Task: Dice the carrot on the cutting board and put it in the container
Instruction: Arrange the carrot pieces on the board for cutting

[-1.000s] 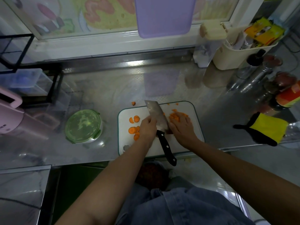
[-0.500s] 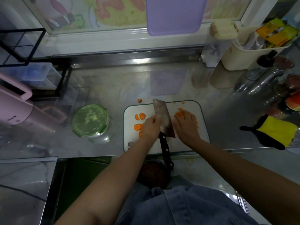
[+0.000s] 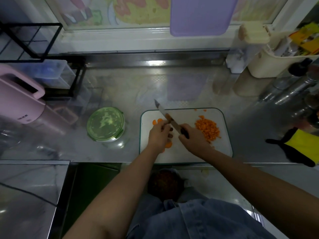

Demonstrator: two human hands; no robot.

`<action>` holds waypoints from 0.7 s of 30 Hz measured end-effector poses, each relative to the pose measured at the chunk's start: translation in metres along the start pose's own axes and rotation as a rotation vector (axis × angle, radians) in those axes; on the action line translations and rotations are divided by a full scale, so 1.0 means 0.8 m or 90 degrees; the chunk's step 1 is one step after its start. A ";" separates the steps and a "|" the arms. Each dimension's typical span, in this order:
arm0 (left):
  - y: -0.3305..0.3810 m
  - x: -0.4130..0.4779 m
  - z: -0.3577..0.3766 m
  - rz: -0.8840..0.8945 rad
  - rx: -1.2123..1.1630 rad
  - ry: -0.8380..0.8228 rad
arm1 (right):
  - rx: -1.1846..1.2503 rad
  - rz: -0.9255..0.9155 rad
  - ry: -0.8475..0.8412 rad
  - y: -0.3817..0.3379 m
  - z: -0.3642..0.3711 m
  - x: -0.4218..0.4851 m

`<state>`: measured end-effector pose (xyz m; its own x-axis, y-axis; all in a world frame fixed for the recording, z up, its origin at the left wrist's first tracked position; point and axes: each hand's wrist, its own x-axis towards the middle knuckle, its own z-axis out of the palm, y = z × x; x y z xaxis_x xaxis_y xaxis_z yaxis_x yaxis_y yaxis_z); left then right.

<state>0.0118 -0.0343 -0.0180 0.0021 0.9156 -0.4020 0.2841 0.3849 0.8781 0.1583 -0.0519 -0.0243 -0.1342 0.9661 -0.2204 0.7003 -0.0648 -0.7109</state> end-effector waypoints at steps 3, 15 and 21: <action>-0.023 0.003 -0.022 0.052 0.240 0.043 | -0.001 0.023 0.096 0.001 0.010 0.002; -0.059 0.018 -0.042 0.092 0.520 0.049 | -0.129 0.116 0.078 0.003 0.033 0.005; -0.063 0.029 -0.046 0.087 0.510 0.045 | -0.134 0.129 0.081 0.004 0.032 0.005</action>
<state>-0.0382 -0.0281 -0.0624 0.0332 0.9638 -0.2646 0.8855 0.0944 0.4550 0.1416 -0.0544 -0.0448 0.1031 0.9631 -0.2485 0.8349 -0.2196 -0.5048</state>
